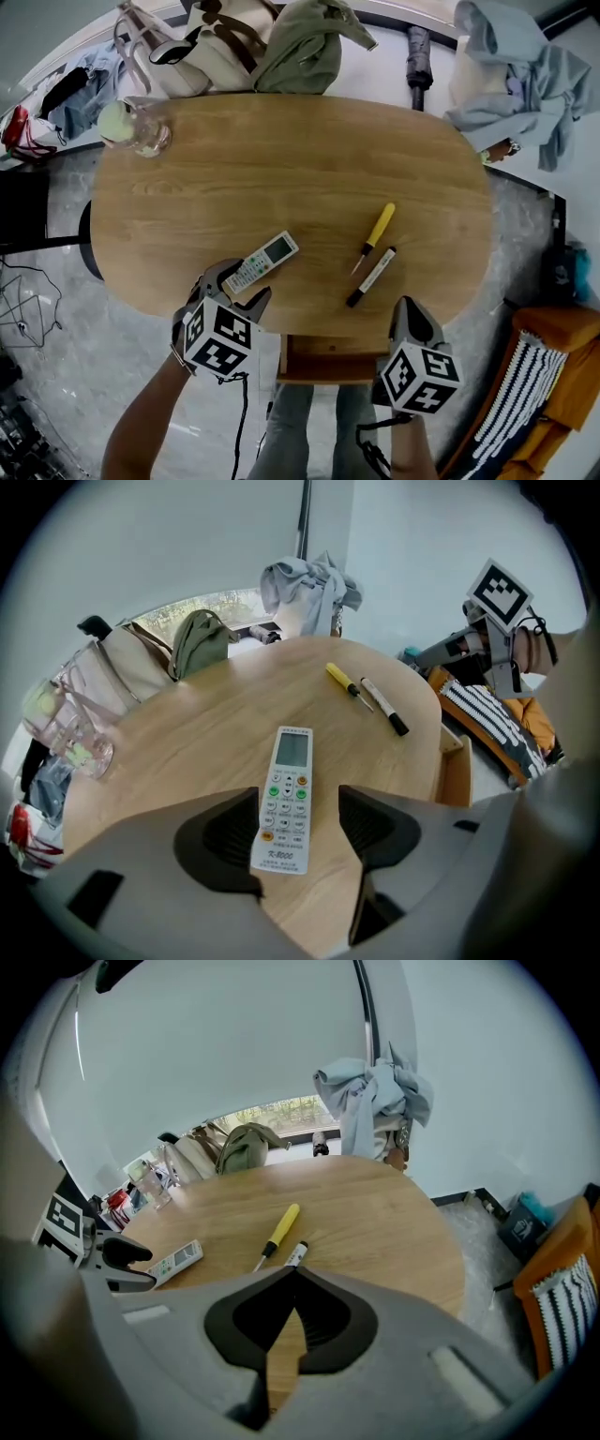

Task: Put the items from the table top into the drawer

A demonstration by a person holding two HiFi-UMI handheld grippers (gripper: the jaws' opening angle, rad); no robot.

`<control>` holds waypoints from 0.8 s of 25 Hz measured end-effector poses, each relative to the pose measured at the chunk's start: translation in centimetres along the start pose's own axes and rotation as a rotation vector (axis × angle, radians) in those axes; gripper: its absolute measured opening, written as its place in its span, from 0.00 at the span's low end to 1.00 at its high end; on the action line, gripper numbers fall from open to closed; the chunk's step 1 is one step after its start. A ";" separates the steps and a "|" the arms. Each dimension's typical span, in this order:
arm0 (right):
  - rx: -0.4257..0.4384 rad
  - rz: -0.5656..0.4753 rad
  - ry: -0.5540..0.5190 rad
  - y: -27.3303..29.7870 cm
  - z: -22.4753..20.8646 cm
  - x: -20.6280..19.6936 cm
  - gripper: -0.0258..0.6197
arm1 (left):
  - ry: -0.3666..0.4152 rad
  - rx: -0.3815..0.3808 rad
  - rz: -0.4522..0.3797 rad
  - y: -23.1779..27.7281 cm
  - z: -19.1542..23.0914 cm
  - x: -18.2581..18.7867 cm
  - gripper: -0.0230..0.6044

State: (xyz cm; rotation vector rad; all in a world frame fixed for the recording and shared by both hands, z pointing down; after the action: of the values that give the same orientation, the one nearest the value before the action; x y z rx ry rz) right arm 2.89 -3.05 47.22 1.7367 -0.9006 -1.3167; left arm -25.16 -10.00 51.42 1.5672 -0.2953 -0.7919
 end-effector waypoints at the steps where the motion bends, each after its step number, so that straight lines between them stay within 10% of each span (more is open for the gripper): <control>1: -0.003 0.000 0.011 0.1 -0.1 -0.1 0.05 | 0.014 -0.004 0.009 0.3 0.2 0.2 0.44; 20: -0.039 0.001 0.116 0.9 -0.4 -1.4 0.05 | 0.134 -0.091 0.152 4.2 1.7 1.5 0.45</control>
State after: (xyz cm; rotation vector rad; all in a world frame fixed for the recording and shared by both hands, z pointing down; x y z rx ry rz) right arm 2.90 -2.20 48.66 1.7629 -0.8051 -1.2112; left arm -24.05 -13.00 55.01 1.4855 -0.2726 -0.5724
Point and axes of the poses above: the fingertips, and each gripper's own axes: y forward along the fingers, z to its left, x out of its top, the point moved 8 cm from there along -y, backward along the fingers, and after that the axes turned 7 degrees about z, right-handed, at the moved point
